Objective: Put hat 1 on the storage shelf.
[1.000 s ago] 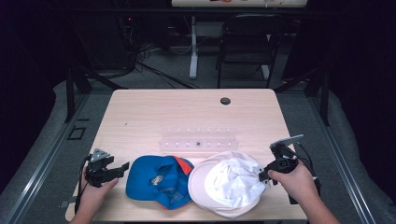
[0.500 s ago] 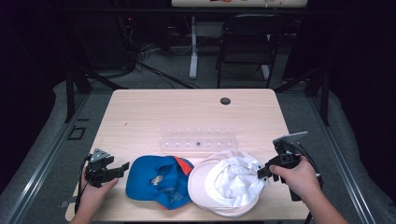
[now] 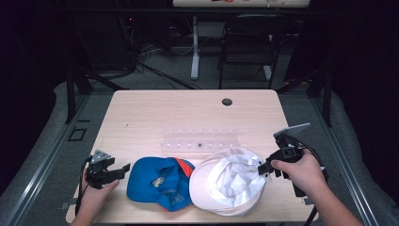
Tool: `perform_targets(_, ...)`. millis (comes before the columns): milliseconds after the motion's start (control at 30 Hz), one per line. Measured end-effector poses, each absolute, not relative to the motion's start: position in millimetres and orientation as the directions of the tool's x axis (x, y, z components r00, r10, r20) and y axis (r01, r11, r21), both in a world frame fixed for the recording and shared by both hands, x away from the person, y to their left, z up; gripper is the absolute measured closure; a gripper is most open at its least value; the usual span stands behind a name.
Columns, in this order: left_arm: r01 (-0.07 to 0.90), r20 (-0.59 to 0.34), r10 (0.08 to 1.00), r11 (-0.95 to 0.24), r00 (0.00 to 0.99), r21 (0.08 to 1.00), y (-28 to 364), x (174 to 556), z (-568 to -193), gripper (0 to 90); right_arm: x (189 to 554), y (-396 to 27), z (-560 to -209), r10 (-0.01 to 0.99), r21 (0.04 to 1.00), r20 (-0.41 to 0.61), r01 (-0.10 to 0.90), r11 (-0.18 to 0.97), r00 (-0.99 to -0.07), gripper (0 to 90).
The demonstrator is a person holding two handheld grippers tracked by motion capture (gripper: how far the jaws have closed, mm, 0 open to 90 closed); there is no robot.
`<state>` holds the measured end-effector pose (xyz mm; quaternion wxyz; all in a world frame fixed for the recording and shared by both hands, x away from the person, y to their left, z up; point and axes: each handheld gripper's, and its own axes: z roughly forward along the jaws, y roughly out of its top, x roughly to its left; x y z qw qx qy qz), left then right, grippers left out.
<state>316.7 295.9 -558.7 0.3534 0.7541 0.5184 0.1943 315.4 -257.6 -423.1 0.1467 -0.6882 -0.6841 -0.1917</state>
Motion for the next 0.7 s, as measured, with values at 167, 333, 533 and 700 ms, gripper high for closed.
perform_targets(167, 0.643, -0.075, 0.919, -0.211, 0.388, 0.736, 296, 317, -559, 28.5, 315, -256, -406, 0.856, 0.062, 0.516, 0.998, -0.012, -0.022, 81.4)
perform_targets(333, 0.642, -0.074, 0.919, -0.211, 0.388, 0.737, 296, 317, -559, 28.5, 314, -252, -393, 0.817, 0.053, 0.577, 0.998, -0.028, -0.008, 81.5)
perform_targets(533, 0.644, -0.074, 0.92, -0.211, 0.386, 0.735, 297, 317, -558, 28.5, 314, -249, -383, 0.756, 0.044, 0.655, 0.999, -0.026, -0.009, 81.5)
perform_targets(700, 0.642, -0.076, 0.919, -0.209, 0.386, 0.738, 297, 316, -558, 28.5, 315, -247, -377, 0.697, 0.05, 0.717, 0.998, -0.024, -0.02, 81.5)
